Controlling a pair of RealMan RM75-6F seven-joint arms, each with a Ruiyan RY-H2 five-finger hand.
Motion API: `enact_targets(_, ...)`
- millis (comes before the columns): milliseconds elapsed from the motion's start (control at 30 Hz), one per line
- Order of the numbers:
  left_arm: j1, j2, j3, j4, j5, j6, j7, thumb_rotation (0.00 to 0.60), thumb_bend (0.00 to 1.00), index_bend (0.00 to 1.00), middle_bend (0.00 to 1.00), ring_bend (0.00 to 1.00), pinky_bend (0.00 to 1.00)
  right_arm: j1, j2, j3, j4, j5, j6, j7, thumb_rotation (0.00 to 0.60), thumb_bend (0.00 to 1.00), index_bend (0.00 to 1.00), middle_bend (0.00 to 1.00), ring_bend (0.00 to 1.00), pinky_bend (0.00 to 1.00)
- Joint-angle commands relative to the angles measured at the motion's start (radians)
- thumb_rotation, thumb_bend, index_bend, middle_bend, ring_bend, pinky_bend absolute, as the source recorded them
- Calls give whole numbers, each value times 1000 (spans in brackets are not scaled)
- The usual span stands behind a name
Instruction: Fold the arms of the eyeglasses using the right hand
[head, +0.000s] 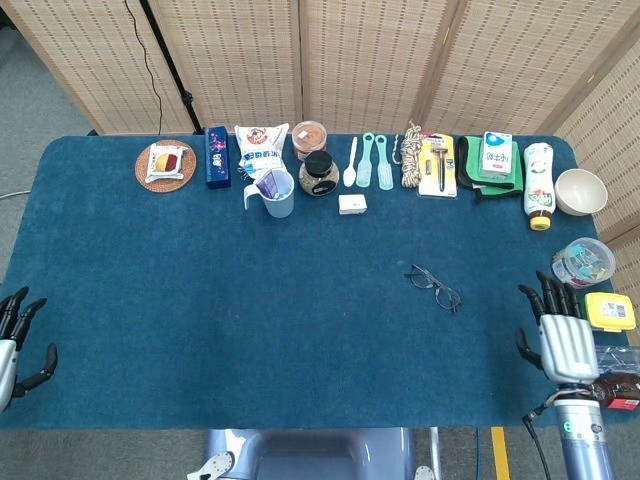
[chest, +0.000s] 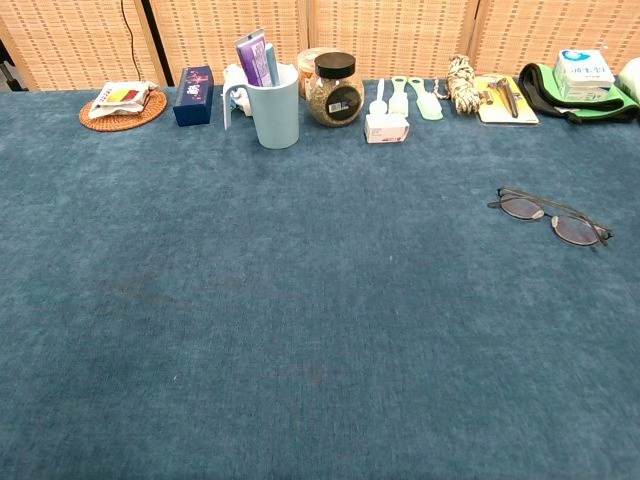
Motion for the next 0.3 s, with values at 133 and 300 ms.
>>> enact_targets(133,1,-5,2,-5,13,5,0,383,503,149,0,1,28,-36,6,-12,-16,-18,50,-21,600,472,173,31,0,0)
enact_targets(300,5,-7,2,-5,13,7,-1,380,503,149,0,1,28,-51,-1,2,-17,-12,77,-34,600,472,171,31,0,0)
